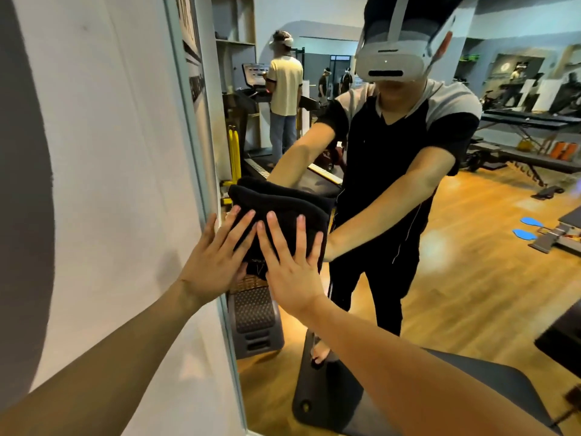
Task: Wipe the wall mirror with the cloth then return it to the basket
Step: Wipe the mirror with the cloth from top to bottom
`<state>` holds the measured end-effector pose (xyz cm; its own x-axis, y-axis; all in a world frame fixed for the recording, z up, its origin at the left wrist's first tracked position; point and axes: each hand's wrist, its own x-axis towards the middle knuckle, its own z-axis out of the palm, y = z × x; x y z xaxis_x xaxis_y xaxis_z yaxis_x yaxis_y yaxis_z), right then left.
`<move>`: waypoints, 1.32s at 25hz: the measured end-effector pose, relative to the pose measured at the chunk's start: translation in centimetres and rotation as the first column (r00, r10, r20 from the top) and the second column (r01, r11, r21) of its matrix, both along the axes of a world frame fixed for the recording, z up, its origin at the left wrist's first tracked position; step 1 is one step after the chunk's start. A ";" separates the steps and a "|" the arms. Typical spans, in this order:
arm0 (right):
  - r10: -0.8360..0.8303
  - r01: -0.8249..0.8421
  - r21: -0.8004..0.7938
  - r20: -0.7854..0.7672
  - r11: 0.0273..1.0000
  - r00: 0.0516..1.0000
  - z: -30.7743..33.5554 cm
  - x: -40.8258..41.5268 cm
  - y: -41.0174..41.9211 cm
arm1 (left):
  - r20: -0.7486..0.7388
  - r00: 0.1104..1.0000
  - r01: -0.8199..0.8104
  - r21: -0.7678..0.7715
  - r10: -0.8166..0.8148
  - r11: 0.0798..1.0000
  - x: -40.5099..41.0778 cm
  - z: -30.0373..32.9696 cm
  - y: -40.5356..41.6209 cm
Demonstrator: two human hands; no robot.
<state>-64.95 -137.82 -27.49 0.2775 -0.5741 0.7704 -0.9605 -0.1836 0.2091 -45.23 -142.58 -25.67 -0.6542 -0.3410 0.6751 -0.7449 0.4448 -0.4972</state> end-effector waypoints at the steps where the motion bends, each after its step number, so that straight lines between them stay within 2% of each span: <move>1: -0.005 0.005 -0.007 -0.004 1.000 1.000 -0.1 1.5 -0.6 | 0.006 1.000 -0.011 -0.005 0.011 1.000 1.5 -0.1 -0.5; 6: -0.037 0.034 -0.062 -0.038 0.997 0.999 -0.7 7.1 -3.2 | 0.015 1.000 -0.027 0.007 0.027 1.000 7.0 -0.7 -2.4; 10: -0.059 0.053 -0.087 -0.067 0.995 0.996 -1.2 7.1 -4.0 | 0.042 0.999 0.015 -0.022 -0.014 1.000 7.3 -0.9 -3.4; 15: 0.007 -0.041 -0.188 -0.177 0.981 0.984 1.7 5.2 -4.5 | -0.070 0.997 0.026 0.000 -0.026 1.000 5.6 -0.1 -3.4; 20: 0.058 -0.099 -0.283 -0.149 0.954 0.987 11.1 2.3 -3.9 | -0.335 0.937 0.109 0.021 -0.095 0.994 0.5 8.1 -2.9; 25: -0.067 0.028 -0.370 -0.095 0.929 0.993 18.5 -4.8 -0.3 | -0.416 0.881 0.242 -0.012 -0.225 0.970 -7.9 16.6 -0.5; 29: -0.128 0.110 -0.437 -0.011 0.893 0.992 17.6 -11.5 2.6 | -0.402 0.870 0.319 0.018 -0.285 0.948 -15.2 16.8 2.8; 33: -0.120 0.096 -0.388 -0.038 0.917 0.992 11.2 -16.8 5.3 | -0.284 0.901 0.360 0.065 -0.329 0.931 -18.7 10.5 4.6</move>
